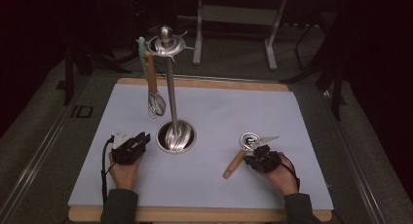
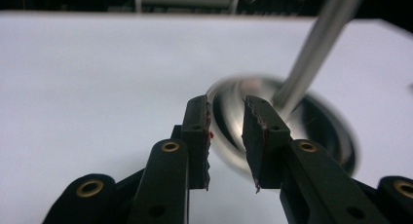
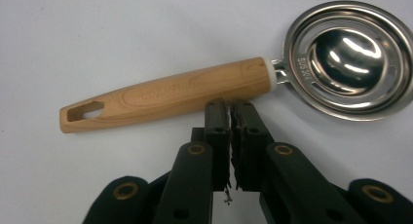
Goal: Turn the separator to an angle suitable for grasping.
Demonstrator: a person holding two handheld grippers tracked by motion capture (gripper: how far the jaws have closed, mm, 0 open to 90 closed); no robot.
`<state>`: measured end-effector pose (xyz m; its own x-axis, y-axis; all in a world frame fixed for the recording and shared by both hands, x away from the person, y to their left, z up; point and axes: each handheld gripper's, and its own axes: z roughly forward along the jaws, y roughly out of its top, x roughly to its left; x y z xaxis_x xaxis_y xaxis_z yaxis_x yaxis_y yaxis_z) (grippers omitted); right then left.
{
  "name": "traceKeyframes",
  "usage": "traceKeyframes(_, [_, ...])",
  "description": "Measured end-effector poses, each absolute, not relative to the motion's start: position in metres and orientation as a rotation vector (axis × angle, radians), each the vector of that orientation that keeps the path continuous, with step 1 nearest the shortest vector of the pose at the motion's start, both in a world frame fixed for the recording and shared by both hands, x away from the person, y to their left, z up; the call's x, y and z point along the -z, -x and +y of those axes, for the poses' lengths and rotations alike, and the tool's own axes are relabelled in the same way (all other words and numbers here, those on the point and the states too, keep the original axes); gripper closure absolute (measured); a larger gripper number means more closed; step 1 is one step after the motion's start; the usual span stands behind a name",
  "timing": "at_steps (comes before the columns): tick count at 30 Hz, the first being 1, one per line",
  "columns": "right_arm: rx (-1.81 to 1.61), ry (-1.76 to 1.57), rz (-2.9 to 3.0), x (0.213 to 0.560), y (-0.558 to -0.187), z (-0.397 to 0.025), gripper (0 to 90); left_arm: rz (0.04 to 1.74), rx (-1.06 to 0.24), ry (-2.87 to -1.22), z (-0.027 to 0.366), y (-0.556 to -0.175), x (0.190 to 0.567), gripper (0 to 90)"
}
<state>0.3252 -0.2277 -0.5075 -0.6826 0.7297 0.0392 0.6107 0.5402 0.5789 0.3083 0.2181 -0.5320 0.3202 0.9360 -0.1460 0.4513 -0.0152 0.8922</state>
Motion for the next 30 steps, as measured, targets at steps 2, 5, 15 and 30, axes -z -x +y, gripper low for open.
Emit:
traceKeyframes(2, [-0.846,-1.135,2.573,0.507,-0.325,-0.227,85.5,1.293,-0.625,-1.633,0.218,-0.311,0.535,72.1])
traceKeyframes(5, [-0.863,-1.137,2.594,0.508,-0.325,-0.227,84.6,1.286,-0.638,-1.650,0.215,-0.311,0.535,72.1])
traceKeyframes(15, [-0.882,-1.166,2.577,0.508,-0.328,-0.231,77.2,1.286,-0.645,-1.675,0.212,-0.312,0.538,72.2])
traceKeyframes(30, [-0.844,-1.057,2.656,0.513,-0.324,-0.216,88.5,1.287,-0.649,-1.683,0.211,-0.312,0.538,72.3])
